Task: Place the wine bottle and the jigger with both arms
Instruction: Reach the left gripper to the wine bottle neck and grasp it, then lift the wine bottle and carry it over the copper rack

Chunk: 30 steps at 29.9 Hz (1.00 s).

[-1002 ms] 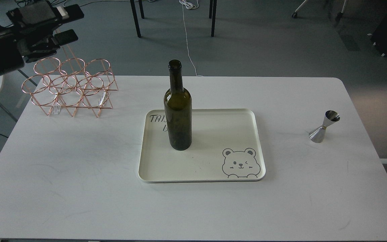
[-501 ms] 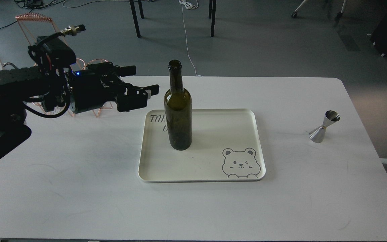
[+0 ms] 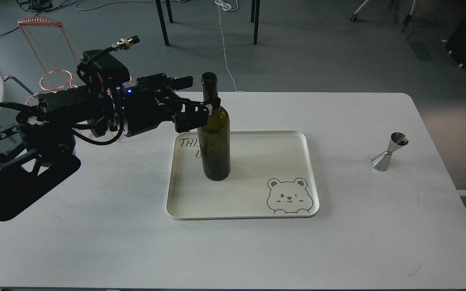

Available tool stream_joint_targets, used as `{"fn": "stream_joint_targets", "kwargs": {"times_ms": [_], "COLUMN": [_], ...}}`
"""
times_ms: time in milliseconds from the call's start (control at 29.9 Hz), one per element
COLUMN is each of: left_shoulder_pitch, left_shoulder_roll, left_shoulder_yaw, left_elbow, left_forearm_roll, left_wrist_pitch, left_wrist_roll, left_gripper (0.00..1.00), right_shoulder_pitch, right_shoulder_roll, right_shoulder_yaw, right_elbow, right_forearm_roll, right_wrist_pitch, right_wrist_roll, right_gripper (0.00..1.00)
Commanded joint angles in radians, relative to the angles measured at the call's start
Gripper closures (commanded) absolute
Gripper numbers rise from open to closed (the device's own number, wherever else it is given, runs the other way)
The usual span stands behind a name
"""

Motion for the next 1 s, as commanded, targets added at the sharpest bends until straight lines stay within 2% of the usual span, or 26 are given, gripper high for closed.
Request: {"fn": "stream_joint_targets", "kwargs": {"times_ms": [0,334,568,768,969], "left_shoulder_pitch": [0.000,0.002,0.002,-0.001,-0.012], "left_shoulder_roll": [-0.021,-0.031,-0.032,-0.018,0.053], "left_shoulder_yaw": [0.011,0.011,0.011,0.006,-0.063], "left_elbow": [0.007,0.007,0.007,0.004,-0.007], "left_forearm_roll": [0.018,0.032,0.033,0.029,0.000], "left_wrist_pitch": [0.016,0.021,0.021,0.034,0.034], "left_wrist_roll": [0.001,0.001,0.003,0.003,-0.013], "left_gripper": [0.11,0.37,0.66,0.78,0.84], "right_shoulder_pitch": [-0.002,-0.002,-0.002,-0.002,0.000], "right_shoulder_roll": [0.000,0.001,0.000,0.000,-0.002], "right_shoulder_yaw": [0.001,0.001,-0.001,-0.002,-0.004], "right_elbow": [0.000,0.000,-0.003,-0.003,-0.003], "right_forearm_roll": [0.005,0.005,0.005,0.005,0.005], "right_wrist_pitch": [0.000,0.000,-0.002,-0.003,-0.003], "right_wrist_roll": [0.000,0.000,0.000,0.000,0.000], "right_gripper": [0.03,0.03,0.03,0.03,0.03]}}
